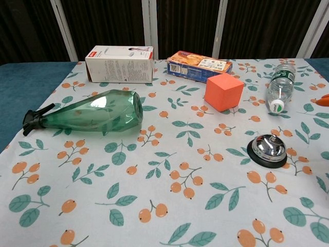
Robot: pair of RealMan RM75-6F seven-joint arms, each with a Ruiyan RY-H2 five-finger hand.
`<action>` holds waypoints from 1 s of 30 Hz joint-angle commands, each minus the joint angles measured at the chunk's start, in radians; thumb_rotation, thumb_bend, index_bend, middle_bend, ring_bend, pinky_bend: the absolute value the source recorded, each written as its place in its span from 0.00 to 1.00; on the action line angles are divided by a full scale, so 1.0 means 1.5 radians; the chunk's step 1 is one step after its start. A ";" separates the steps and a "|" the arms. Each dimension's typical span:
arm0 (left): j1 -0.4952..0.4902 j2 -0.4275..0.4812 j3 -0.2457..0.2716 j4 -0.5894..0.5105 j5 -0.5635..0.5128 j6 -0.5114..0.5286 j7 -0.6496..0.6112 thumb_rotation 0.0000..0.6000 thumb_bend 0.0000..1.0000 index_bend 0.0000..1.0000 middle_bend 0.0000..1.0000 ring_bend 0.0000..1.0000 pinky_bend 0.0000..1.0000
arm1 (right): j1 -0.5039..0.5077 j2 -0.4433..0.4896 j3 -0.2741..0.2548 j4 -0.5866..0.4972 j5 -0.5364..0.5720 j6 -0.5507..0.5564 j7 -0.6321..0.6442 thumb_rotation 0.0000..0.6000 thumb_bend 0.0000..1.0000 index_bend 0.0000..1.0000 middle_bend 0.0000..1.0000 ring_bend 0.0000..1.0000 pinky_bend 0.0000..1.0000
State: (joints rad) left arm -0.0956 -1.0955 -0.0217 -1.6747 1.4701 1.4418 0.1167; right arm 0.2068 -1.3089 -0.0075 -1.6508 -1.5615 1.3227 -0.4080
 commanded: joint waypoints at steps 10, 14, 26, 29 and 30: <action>-0.002 0.002 -0.002 -0.002 -0.005 -0.005 -0.003 1.00 0.00 0.00 0.00 0.00 0.00 | 0.056 -0.106 0.027 0.055 0.068 -0.098 -0.084 1.00 0.95 0.00 0.00 0.00 0.00; -0.002 0.002 -0.002 -0.002 -0.005 -0.005 -0.005 1.00 0.00 0.00 0.00 0.00 0.00 | 0.060 -0.120 0.033 0.069 0.086 -0.103 -0.088 1.00 0.95 0.00 0.00 0.00 0.00; -0.002 0.001 -0.001 -0.004 -0.004 -0.005 0.000 1.00 0.00 0.00 0.00 0.00 0.00 | 0.064 -0.122 0.026 0.074 0.102 -0.104 -0.086 1.00 0.95 0.00 0.00 0.00 0.00; -0.002 0.001 0.000 -0.003 -0.005 -0.006 0.000 1.00 0.00 0.00 0.00 0.00 0.00 | 0.066 -0.125 0.021 0.079 0.104 -0.108 -0.092 1.00 0.95 0.00 0.00 0.00 0.00; -0.002 0.001 0.000 -0.003 -0.005 -0.006 -0.001 1.00 0.00 0.00 0.00 0.00 0.00 | 0.066 -0.126 0.019 0.081 0.106 -0.109 -0.095 1.00 0.95 0.00 0.00 0.00 0.00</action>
State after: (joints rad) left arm -0.0988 -1.0939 -0.0222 -1.6795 1.4625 1.4327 0.1160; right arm 0.3055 -1.4968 0.0234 -1.5316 -1.4048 1.1606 -0.5477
